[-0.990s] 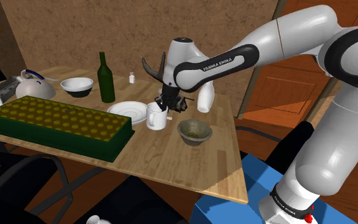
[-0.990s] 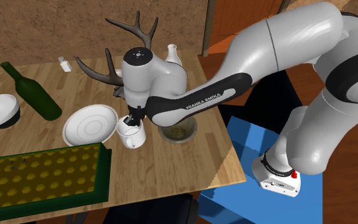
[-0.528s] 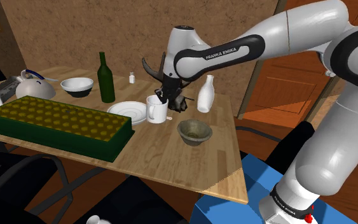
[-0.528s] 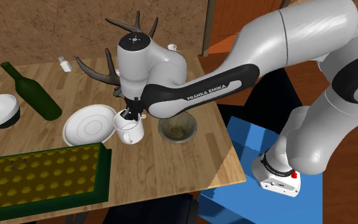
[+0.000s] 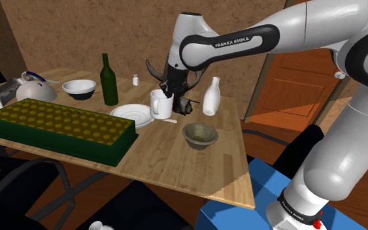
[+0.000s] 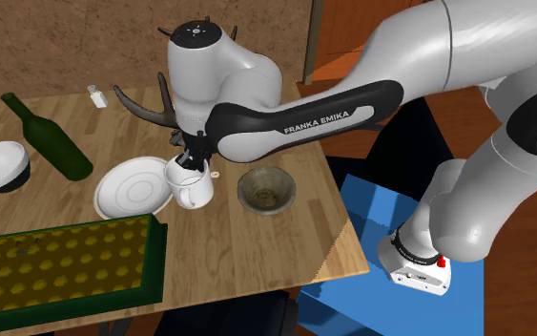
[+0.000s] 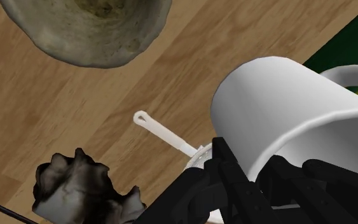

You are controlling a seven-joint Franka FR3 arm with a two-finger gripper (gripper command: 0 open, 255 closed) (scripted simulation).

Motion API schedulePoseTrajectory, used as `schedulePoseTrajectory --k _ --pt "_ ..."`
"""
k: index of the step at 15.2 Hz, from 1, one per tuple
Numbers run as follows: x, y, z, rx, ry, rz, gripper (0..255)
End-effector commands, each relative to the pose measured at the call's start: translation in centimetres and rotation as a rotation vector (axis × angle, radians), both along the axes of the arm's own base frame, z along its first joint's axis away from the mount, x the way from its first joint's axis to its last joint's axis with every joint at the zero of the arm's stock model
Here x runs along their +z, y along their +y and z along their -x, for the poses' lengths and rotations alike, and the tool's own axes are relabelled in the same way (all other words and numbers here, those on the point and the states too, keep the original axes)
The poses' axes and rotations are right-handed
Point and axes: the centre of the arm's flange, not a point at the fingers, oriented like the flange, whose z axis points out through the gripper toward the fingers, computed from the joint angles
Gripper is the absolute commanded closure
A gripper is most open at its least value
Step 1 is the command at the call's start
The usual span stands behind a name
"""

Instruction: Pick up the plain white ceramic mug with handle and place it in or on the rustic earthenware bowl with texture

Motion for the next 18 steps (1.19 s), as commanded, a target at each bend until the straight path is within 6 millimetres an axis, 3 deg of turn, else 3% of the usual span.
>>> schedulePoseTrajectory --k 1,15,18 --pt "0.8 -0.1 0.0 0.0 0.0 0.0 255" --pt "3.3 -12.4 14.4 0.0 0.0 0.0 255" --pt "1.7 -12.4 14.4 0.0 0.0 0.0 255"
